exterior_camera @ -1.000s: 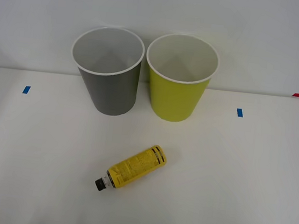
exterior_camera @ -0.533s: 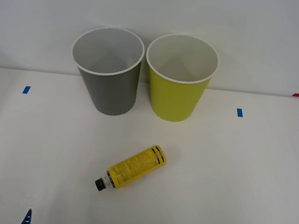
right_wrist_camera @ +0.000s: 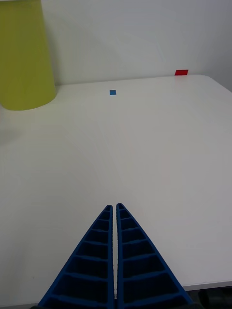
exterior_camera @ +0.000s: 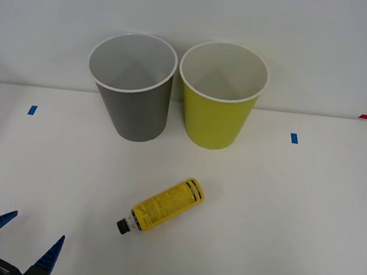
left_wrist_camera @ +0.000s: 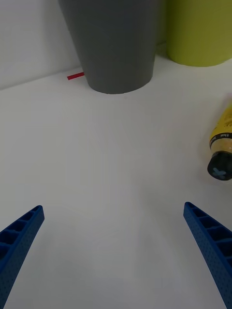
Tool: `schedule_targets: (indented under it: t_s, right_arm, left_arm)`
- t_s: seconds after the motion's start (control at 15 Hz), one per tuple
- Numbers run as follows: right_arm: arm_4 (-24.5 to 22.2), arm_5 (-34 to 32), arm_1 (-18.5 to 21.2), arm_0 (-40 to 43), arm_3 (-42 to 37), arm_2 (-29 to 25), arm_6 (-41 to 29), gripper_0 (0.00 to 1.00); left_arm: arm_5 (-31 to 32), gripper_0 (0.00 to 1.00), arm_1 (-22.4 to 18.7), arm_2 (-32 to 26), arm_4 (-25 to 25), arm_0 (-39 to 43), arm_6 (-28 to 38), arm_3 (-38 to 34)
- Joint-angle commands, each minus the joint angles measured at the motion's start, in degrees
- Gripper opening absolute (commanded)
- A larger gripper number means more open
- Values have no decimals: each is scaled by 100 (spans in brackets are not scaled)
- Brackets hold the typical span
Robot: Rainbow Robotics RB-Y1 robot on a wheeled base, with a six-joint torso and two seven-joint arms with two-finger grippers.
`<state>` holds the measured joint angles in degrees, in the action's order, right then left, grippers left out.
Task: Put cans in the gray bin and PET bottles in the light green bin.
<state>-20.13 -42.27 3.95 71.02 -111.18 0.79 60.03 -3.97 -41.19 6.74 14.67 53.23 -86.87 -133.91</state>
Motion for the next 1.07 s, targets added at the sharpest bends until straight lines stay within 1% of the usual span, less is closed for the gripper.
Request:
schedule_targets:
  t_s: [0.07,0.13,0.2,0.33,0.4,0.53,0.6,0.73,0.8,0.87,1.0,1.07]
  right_arm:
    - [0,0,0,0,0,0,0,0]
    - [0,0,0,0,0,0,0,0]
    - [0,0,0,0,0,0,0,0]
    - [0,0,0,0,0,0,0,0]
    - [0,0,0,0,0,0,0,0]
    - [0,0,0,0,0,0,0,0]
    - [0,0,0,0,0,0,0,0]
    - [0,0,0,0,0,0,0,0]
    - [0,0,0,0,0,0,0,0]
    - [0,0,0,0,0,0,0,0]
    - [0,0,0,0,0,0,0,0]
    - [0,0,0,0,0,0,0,0]
  left_arm:
    - [-1580,100,-425,-436,54,-173,109,-1006]
    - [-2116,100,-513,-524,106,-340,100,-1252]
    - [-2459,100,-557,-533,203,-516,82,-1357]
    - [-3048,100,-618,-586,643,-964,-85,-1401]
    - [-3329,100,-653,-647,906,-1166,-322,-1401]
    - [-3936,100,-653,-894,1653,-1588,-867,-1401]
    - [-4393,100,-653,-1061,2084,-1905,-1192,-1401]
    - [-5245,100,-601,-1280,2761,-2441,-1605,-1401]
    - [-5852,100,-486,-1438,3156,-2845,-1843,-1401]
    - [-6309,100,-337,-1526,3385,-3126,-2062,-1401]
    - [-7434,100,32,-1685,3710,-3821,-2370,-1401]
    - [-7873,100,129,-1685,3736,-4137,-2379,-1401]
